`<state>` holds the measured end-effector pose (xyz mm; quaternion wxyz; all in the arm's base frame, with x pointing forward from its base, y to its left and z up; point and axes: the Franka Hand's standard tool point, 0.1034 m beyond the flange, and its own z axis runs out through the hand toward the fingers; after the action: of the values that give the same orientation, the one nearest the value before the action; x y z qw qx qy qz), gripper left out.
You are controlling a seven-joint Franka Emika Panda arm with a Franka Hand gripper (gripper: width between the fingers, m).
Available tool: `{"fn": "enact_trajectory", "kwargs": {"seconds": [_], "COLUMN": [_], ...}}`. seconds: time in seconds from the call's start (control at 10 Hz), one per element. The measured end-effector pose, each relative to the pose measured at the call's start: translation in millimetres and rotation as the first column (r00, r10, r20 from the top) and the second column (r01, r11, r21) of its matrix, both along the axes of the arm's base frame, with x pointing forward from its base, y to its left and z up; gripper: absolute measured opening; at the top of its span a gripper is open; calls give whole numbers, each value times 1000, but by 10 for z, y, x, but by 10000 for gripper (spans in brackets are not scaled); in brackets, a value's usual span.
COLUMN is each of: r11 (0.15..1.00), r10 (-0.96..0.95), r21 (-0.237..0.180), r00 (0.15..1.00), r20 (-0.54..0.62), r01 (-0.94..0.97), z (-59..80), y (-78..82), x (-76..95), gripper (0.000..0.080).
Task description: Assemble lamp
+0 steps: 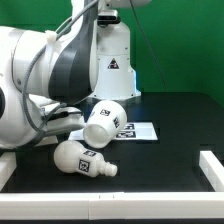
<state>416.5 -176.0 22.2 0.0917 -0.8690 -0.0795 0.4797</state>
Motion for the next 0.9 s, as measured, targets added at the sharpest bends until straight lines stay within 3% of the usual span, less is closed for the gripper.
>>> {"fn": "enact_trajectory", "kwargs": {"seconds": [0.1,0.3,0.7,0.8,0.9], "r11": [1000,999,995,994,993], "r10": [16,32,-102,-112,-113], "r21": [18,27,18,31,33], "r00": [1000,994,942,909,880], "r20": [9,108,320,401,462], "r01": [-16,-35,102,108,110], "z": [170,674,1500,1576,1564], "y": [36,123,933,1032,1009], "x": [50,322,848,944,956], "gripper": [531,531,531,532,532]}}
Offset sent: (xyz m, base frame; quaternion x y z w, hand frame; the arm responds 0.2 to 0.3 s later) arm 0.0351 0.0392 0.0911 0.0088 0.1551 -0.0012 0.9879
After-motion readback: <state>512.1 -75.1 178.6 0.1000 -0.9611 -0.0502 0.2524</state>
